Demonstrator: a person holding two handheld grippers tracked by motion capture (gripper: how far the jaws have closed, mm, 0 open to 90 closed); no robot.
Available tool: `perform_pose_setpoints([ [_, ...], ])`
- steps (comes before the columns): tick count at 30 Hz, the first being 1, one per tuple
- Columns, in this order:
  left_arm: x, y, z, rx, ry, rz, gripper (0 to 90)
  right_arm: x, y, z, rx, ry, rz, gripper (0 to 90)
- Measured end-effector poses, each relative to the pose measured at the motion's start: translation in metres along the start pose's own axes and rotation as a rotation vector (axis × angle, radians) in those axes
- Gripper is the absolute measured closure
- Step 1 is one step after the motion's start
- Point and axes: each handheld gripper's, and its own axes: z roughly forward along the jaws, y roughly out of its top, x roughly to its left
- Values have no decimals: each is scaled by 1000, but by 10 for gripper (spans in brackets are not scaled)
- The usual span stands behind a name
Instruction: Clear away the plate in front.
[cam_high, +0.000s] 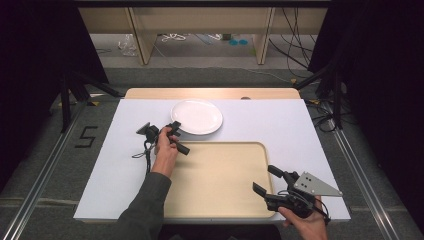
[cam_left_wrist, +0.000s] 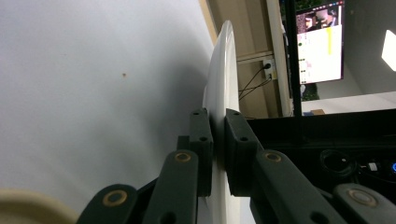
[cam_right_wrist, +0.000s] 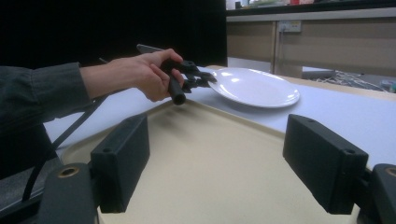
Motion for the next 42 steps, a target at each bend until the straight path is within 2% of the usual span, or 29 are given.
perform_pose_setpoints([
  [1, -1, 0, 0, 6, -13, 5, 827, 0, 0, 1, -9, 5, 5, 239],
  [4, 0, 0, -1, 22, 0, -6, 825, 0, 0, 1, -11, 16, 17, 239],
  [6, 0, -2, -2, 13, -26, -16, 820, 0, 0, 0, 3, 11, 8, 241],
  [8, 1, -3, -3, 15, -33, -31, 819, 0, -1, 2, -22, 19, 22, 241],
  [9, 1, -3, -4, 19, -42, -40, 819, 0, 0, 0, 0, 12, 7, 241],
  [11, 0, -4, -6, 11, -34, -27, 818, 0, 0, 0, 0, 12, 11, 241],
  [12, -1, -3, -8, 17, -58, -42, 817, 0, 0, 2, -22, 21, 21, 241],
  [13, -1, -3, -10, 21, -71, -44, 816, -1, 0, 1, -19, 16, 5, 241],
  [16, -7, -2, -15, 12, -72, -47, 816, -1, -1, 3, -33, 20, 6, 241],
  [18, -9, -2, -21, 11, -82, -40, 816, -1, 0, 3, -38, 20, 0, 241],
  [20, -9, -3, -26, 12, -97, -64, 818, -2, 0, 1, -24, 13, -6, 241],
  [21, -10, -4, -28, 23, -113, -64, 815, -2, 0, 1, -27, 17, -3, 241],
  [22, -11, -5, -29, 9, -121, -70, 813, -2, 0, 2, -29, 16, -4, 241],
  [24, -11, -5, -36, 36, -135, -65, 812, -2, 0, 1, -25, 15, -4, 241],
  [26, -11, -8, -41, 42, -152, -87, 812, -2, 0, 1, -26, 15, -5, 241],
  [27, -11, -10, -42, 42, -165, -79, 807, -2, 0, 2, -30, 14, -4, 241],
  [28, -11, -12, -45, 30, -171, -92, 809, -2, 0, 3, -42, 14, 0, 241],
  [29, -11, -13, -48, 38, -184, -99, 807, -2, 0, 2, -41, 14, 1, 241],
  [30, -10, -14, -50, 47, -194, -89, 804, -2, 0, 2, -40, 13, 2, 241],
  [31, -10, -16, -55, 43, -185, -97, 810, -2, 0, 2, -40, 15, 3, 241],
  [32, -9, -17, -59, 61, -194, -102, 807, -2, 0, 1, -25, 12, -4, 241],
  [33, -8, -19, -62, 64, -208, -98, 802, -2, 0, 2, -41, 14, 2, 241],
  [35, -6, -22, -70, 70, -214, -104, 803, -2, 0, 1, -24, 11, -1, 241],
  [36, -4, -24, -73, 65, -208, -109, 805, -2, 0, 2, -43, 16, 5, 241],
  [37, -3, -25, -76, 73, -218, -114, 808, -2, 1, 1, -26, 12, -1, 241],
  [38, -2, -26, -79, 84, -230, -113, 802, -3, 0, 2, -32, 11, -1, 241],
  [39, -1, -29, -82, 63, -235, -122, 803, -2, 1, 1, -25, 10, 1, 241],
  [41, 1, -32, -88, 93, -257, -128, 794, -2, 1, 0, -19, 12, 5, 241],
  [42, 2, -33, -91, 99, -255, -126, 796, -2, 1, 0, -19, 12, 6, 241],
])
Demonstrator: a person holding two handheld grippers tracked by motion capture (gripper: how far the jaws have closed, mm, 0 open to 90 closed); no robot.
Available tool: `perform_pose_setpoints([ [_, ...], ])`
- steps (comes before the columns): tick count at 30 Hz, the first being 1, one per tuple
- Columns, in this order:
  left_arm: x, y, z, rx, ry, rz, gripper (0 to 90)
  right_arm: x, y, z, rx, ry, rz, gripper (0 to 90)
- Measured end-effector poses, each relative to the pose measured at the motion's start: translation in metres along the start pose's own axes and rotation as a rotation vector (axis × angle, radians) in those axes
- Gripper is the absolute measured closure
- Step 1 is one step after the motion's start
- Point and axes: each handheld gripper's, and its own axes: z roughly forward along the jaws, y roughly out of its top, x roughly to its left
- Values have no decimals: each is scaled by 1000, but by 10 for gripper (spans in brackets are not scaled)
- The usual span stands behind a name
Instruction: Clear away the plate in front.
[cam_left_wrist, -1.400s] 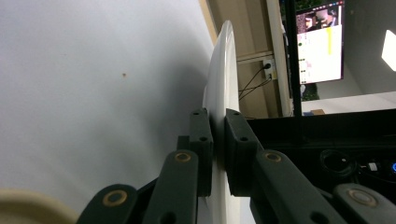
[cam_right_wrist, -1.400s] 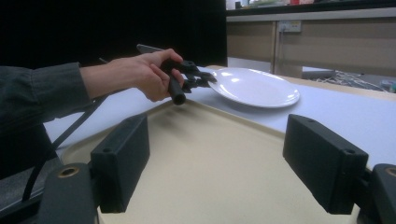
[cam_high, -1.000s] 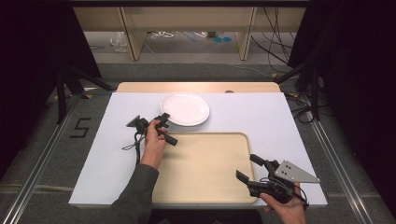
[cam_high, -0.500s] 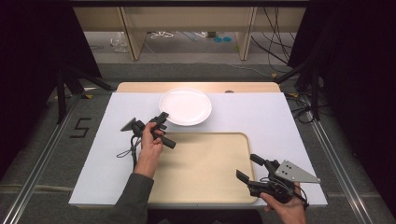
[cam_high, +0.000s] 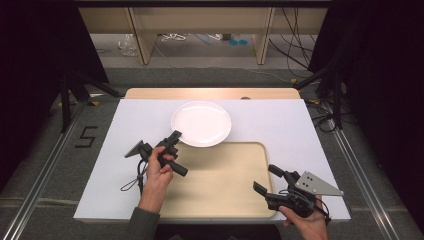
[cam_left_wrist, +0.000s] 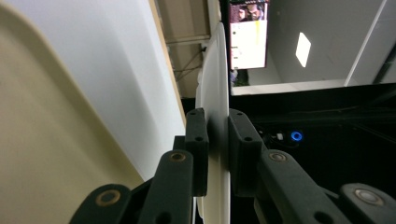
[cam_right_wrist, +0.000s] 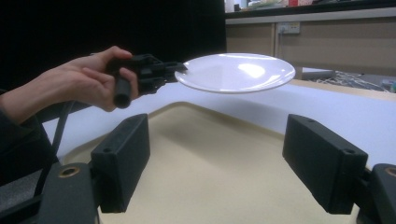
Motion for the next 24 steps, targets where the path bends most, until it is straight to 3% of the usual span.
perform_pose_setpoints([
  [3, 1, -6, -9, 17, -6, 23, 798, -1, 0, -1, 7, -10, 2, 241],
  [6, 4, -12, -19, 27, -37, 7, 796, -1, 0, -1, -8, -1, 8, 242],
  [7, 4, -14, -23, 16, -33, 14, 795, -1, 0, -1, -12, -5, 11, 241],
  [8, 5, -15, -29, 33, -27, 9, 798, -1, 0, -1, -12, -6, 13, 241],
  [9, 7, -15, -31, 49, -47, 8, 789, -2, 0, -1, -19, -6, 14, 242],
  [11, 7, -19, -37, 52, -43, -13, 789, -2, 0, -2, -10, -7, 16, 241],
  [13, 5, -24, -42, 57, -54, 22, 787, -2, 0, -1, -5, -2, 17, 241],
  [15, 5, -27, -48, 66, -64, -4, 783, -1, 0, -1, -5, -1, 16, 241],
  [17, 4, -29, -55, 81, -74, 15, 785, -1, 0, -1, -6, -2, 16, 241],
  [20, 7, -32, -65, 69, -67, 5, 787, -1, 0, -2, -8, -8, 16, 240],
  [22, 12, -36, -71, 88, -67, 11, 784, -2, 0, -1, -15, -8, 17, 240],
  [24, 15, -41, -76, 105, -62, -13, 781, -1, 0, -1, -10, -5, 18, 239],
])
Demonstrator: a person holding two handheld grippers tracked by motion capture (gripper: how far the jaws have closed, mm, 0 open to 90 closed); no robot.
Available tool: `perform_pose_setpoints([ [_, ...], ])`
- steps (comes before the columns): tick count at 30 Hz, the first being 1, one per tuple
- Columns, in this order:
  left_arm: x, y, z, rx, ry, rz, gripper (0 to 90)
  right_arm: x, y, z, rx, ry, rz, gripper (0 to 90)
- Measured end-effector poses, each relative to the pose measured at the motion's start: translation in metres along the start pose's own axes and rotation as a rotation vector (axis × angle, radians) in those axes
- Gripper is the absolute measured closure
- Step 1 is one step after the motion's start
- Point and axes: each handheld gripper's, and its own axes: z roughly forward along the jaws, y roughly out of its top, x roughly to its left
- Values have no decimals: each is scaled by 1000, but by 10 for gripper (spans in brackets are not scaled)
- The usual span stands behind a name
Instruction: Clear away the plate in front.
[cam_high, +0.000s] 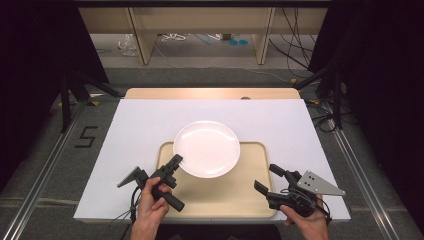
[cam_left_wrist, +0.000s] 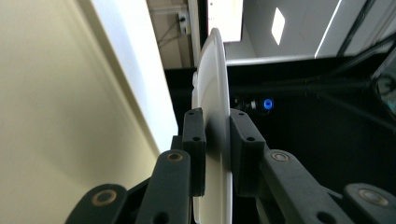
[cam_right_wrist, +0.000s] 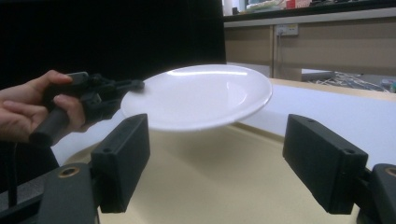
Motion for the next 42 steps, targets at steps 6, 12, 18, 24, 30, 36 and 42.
perform_pose_setpoints([
  [6, 6, -6, -12, 11, 0, 9, 784, 0, 0, 0, 3, 4, -1, 237],
  [12, 13, -10, -18, 13, 20, 17, 770, 0, 0, 0, 4, 6, -1, 236],
  [18, 19, -12, -20, 15, 43, 18, 766, 0, 0, 0, 5, 5, -2, 236],
  [24, 24, -13, -20, 14, 61, 21, 763, 0, 0, 0, 5, 7, -1, 236],
  [30, 30, -14, -19, 15, 91, 41, 748, 0, 0, 0, 4, 6, -5, 236],
  [36, 29, -15, -19, 13, 118, 91, 769, 1, 0, 1, 5, 6, -5, 236],
  [42, 28, -14, -20, -6, 156, 124, 785, 0, -1, 1, 5, 5, -11, 236],
])
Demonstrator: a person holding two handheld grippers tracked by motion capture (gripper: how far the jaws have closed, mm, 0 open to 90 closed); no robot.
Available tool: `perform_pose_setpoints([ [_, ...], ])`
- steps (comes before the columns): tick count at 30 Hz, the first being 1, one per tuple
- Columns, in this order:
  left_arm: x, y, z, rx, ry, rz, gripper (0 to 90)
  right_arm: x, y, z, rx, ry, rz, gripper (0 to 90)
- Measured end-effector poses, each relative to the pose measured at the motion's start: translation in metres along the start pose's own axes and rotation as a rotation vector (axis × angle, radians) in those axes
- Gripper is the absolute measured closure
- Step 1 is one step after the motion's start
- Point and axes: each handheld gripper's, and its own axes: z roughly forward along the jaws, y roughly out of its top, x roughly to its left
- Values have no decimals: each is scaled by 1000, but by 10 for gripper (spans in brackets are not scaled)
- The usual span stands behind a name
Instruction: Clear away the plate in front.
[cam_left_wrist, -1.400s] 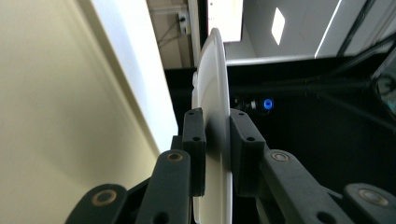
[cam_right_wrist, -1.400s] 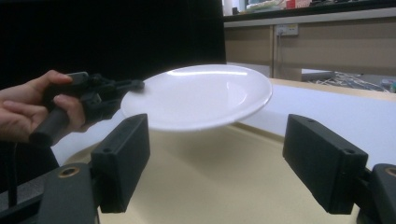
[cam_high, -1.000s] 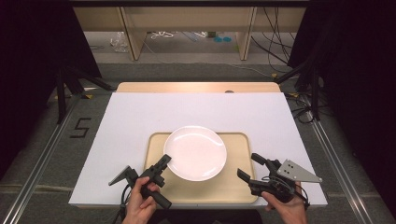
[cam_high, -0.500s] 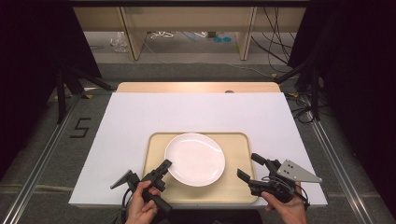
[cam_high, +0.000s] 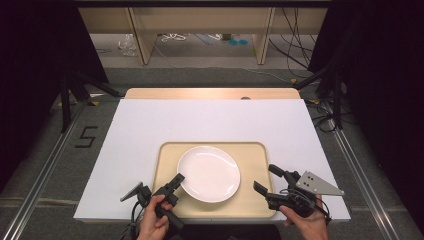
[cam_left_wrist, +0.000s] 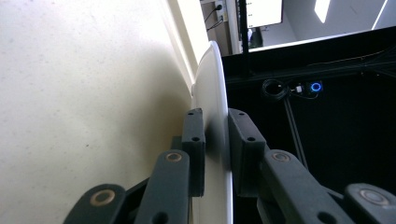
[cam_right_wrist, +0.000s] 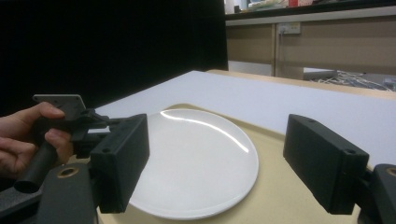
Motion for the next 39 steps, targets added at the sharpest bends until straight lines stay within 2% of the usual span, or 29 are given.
perform_pose_setpoints([
  [4, 3, 2, -7, -22, 36, 31, 767, 0, 0, 0, 1, 1, 1, 237],
  [6, 5, 2, -9, -33, 18, 37, 785, 1, 0, 0, 6, 3, 10, 236],
  [7, 4, 2, -10, -33, 38, 45, 782, 1, -1, 1, -1, 5, 10, 236],
  [9, 5, 3, -11, -37, 46, 53, 773, 1, -1, 1, 5, 6, 12, 236],
  [10, 5, 4, -12, -50, 49, 57, 763, 1, -1, 1, 6, 11, 9, 236],
  [11, 5, 5, -12, -55, 33, 57, 748, 1, -1, 1, 6, 11, 10, 236],
  [12, 3, 5, -13, -51, 52, 78, 734, 1, -1, 1, 4, 6, 12, 236],
  [14, 1, 5, -12, -53, 32, 90, 694, 1, -1, 1, 0, 6, 12, 236],
  [15, -1, 5, -12, -51, 40, 90, 666, 1, 0, 1, 0, 5, 11, 236],
  [21, -7, 5, -10, -24, 22, 173, 583, 1, -1, 1, -1, 3, 13, 234],
  [24, -10, 5, -10, -6, 9, 229, 548, 0, 0, 1, 2, 8, 8, 234],
  [28, -16, 4, -9, 8, -7, 275, 492, 0, 0, 0, 0, 6, 8, 234],
  [30, -19, 4, -8, 21, -18, 278, 453, 0, 0, 0, -1, -1, 7, 234],
  [32, -21, 3, -8, 27, -18, 323, 428, 0, 0, 0, 0, -5, 6, 233],
  [34, -23, 4, -9, 34, -27, 347, 418, 0, 0, 1, -3, -3, 6, 233],
  [39, -32, 5, -10, 70, -30, 463, 366, 1, 0, 1, 0, 5, 10, 233],
])
